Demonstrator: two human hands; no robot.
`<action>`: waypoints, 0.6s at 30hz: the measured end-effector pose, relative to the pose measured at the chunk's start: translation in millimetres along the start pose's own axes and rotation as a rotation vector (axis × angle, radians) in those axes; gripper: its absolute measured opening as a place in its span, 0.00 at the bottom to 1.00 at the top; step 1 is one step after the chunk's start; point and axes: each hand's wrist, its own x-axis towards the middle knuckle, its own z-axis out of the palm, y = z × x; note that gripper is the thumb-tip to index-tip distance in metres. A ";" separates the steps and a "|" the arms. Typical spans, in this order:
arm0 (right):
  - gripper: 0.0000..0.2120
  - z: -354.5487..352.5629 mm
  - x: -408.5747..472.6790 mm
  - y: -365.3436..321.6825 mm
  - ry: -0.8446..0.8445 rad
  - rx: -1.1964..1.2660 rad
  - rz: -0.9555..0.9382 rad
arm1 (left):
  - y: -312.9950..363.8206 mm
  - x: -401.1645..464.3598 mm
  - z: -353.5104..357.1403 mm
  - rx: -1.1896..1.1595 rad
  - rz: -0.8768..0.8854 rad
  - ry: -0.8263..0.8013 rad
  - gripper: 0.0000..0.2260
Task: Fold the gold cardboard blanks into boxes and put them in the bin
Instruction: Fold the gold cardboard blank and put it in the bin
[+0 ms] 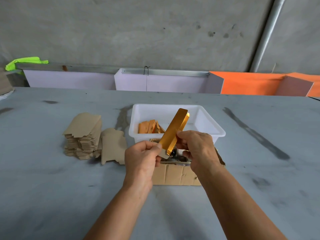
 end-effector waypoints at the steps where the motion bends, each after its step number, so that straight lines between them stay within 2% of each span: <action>1: 0.11 0.2 0.8 1.6 -0.011 0.007 0.002 | 0.4 0.8 -0.3 -0.007 -0.013 0.004 0.09; 5: 0.10 -1.5 1.5 6.7 -0.135 0.106 0.037 | 2.5 2.5 -1.7 -0.077 -0.068 0.015 0.07; 8: 0.11 -4.8 3.7 6.6 -0.312 0.199 0.047 | 5.7 1.5 0.0 -0.183 -0.151 -0.034 0.07; 13: 0.05 -11.0 9.8 4.4 -0.558 0.346 0.092 | 10.1 -0.2 1.0 -0.264 -0.253 -0.127 0.03; 15: 0.06 -12.7 12.4 6.5 -0.566 0.340 0.101 | 9.5 0.6 -0.2 -0.249 -0.245 -0.137 0.03; 18: 0.06 -12.6 15.7 8.7 -0.459 0.199 0.112 | 6.6 3.1 -0.7 -0.184 -0.194 -0.122 0.04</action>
